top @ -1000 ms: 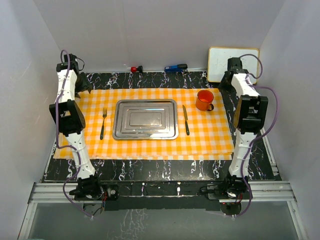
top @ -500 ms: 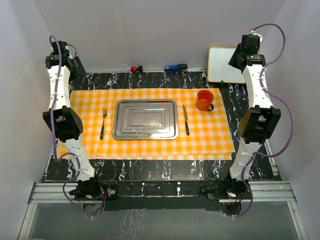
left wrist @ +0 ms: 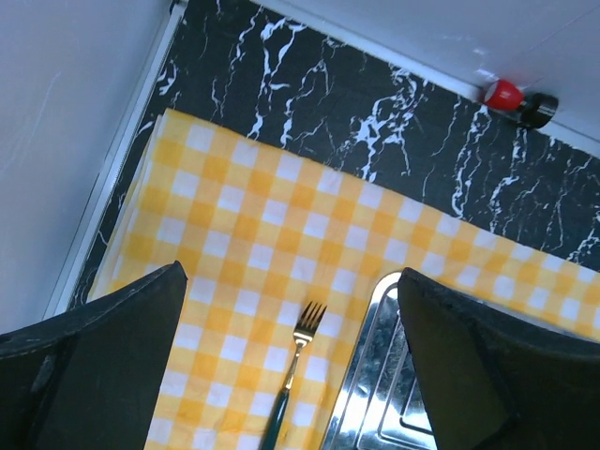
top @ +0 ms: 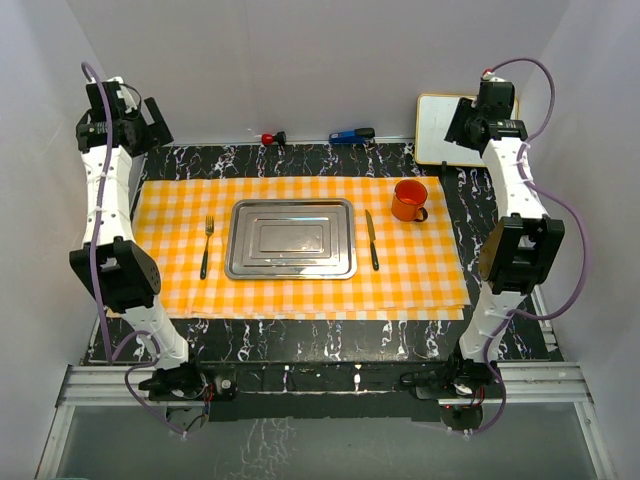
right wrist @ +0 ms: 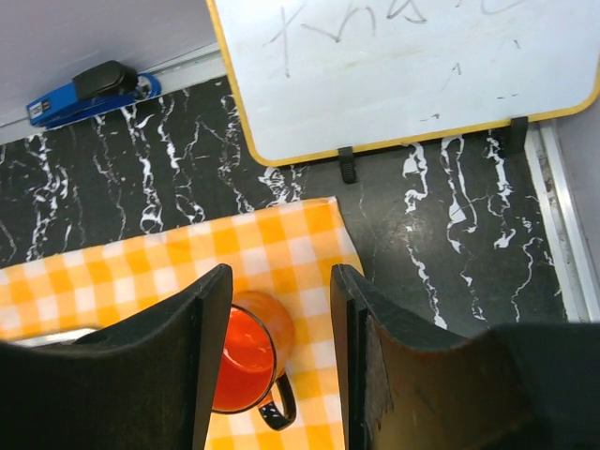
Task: Set the dinner table for one person
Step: Reset both arms
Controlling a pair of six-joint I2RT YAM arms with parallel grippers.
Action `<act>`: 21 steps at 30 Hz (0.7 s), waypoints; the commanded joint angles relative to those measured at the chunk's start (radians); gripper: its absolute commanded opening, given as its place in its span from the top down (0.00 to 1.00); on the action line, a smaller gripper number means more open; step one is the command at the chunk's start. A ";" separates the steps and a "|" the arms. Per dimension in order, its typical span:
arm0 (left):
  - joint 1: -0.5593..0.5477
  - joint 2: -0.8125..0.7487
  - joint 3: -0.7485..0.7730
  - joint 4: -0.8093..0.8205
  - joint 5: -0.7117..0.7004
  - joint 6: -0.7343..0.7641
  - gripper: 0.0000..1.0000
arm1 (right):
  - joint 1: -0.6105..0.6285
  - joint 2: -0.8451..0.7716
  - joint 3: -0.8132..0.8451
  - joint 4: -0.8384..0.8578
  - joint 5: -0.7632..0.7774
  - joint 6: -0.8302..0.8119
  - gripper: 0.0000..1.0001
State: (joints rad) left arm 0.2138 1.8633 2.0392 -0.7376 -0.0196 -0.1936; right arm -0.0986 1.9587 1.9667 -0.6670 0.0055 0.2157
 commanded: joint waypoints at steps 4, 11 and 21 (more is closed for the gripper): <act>0.001 -0.038 -0.029 0.045 0.038 0.019 0.05 | 0.002 -0.070 -0.018 0.072 -0.143 -0.018 0.57; 0.001 0.014 -0.017 -0.034 0.034 0.010 0.05 | 0.004 -0.060 -0.022 0.007 -0.241 -0.024 0.57; 0.001 0.053 0.005 -0.065 0.081 -0.003 0.02 | 0.005 -0.084 -0.044 -0.019 -0.182 -0.045 0.57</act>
State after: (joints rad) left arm 0.2138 1.9301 2.0167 -0.7750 0.0204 -0.1925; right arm -0.0959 1.9244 1.9240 -0.7021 -0.1921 0.1894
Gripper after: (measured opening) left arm 0.953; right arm 0.431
